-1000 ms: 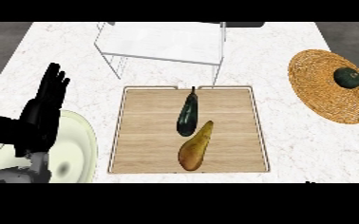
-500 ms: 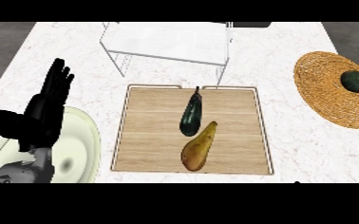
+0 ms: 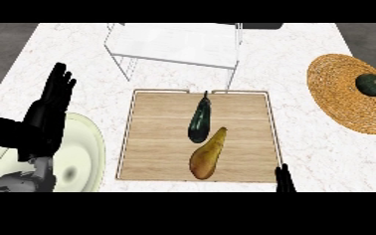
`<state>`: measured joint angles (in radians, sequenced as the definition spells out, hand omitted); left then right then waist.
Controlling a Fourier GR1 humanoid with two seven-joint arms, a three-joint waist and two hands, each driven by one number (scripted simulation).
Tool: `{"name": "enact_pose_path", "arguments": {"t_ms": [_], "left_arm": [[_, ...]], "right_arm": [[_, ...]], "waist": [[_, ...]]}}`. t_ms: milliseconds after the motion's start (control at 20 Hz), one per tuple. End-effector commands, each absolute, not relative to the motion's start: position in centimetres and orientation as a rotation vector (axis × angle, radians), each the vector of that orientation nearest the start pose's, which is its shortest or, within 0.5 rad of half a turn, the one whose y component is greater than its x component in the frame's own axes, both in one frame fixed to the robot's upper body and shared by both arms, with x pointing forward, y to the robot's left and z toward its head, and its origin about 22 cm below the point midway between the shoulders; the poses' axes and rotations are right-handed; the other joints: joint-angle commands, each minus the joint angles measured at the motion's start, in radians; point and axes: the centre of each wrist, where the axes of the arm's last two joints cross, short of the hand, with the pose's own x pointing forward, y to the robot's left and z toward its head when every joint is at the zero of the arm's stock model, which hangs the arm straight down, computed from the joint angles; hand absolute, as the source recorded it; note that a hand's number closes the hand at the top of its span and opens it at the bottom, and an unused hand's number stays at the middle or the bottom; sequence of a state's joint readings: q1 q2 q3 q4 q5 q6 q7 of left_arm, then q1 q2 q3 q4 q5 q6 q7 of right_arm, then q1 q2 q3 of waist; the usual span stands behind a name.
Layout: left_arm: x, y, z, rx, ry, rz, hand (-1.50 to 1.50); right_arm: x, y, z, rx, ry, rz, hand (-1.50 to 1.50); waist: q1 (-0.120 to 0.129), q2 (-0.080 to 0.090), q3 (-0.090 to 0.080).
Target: Pick the pear from the tray and place it in the tiered shelf
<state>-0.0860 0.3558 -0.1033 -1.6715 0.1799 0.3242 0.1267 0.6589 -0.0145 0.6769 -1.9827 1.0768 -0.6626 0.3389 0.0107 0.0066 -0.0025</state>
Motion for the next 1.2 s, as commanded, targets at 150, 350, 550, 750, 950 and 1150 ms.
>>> {"name": "enact_pose_path", "arguments": {"t_ms": [150, 350, 550, 750, 950, 1150], "left_arm": [[25.1, 26.7, 6.0, 0.24, -1.602, 0.034, 0.0], [25.2, 27.8, 5.9, 0.25, -1.604, 0.057, 0.0], [25.9, 26.9, 7.0, 0.253, -1.589, 0.055, 0.0], [24.7, 27.1, 5.5, 0.251, -1.597, 0.033, 0.0], [25.5, 25.9, 6.0, 0.24, -1.59, 0.045, 0.0], [25.7, 26.3, 6.3, 0.245, -1.619, 0.053, 0.0]], "right_arm": [[12.0, -10.7, 3.4, -0.82, -1.414, 0.279, -1.5], [13.1, -9.3, 1.3, -0.818, -1.428, 0.299, -1.5], [14.6, -10.2, -1.4, -0.818, -1.4, 0.289, -1.5], [16.7, -9.3, -0.7, -0.83, -1.431, 0.284, -1.5], [15.1, -8.3, -1.8, -0.801, -1.458, 0.272, -1.5], [18.3, -8.9, -2.7, -0.818, -1.483, 0.268, -1.5]], "waist": [[-0.008, -0.007, 0.002], [-0.01, -0.007, 0.002], [-0.01, -0.007, 0.003], [-0.008, -0.007, 0.003], [-0.011, -0.007, 0.003], [-0.009, -0.007, 0.003]]}}
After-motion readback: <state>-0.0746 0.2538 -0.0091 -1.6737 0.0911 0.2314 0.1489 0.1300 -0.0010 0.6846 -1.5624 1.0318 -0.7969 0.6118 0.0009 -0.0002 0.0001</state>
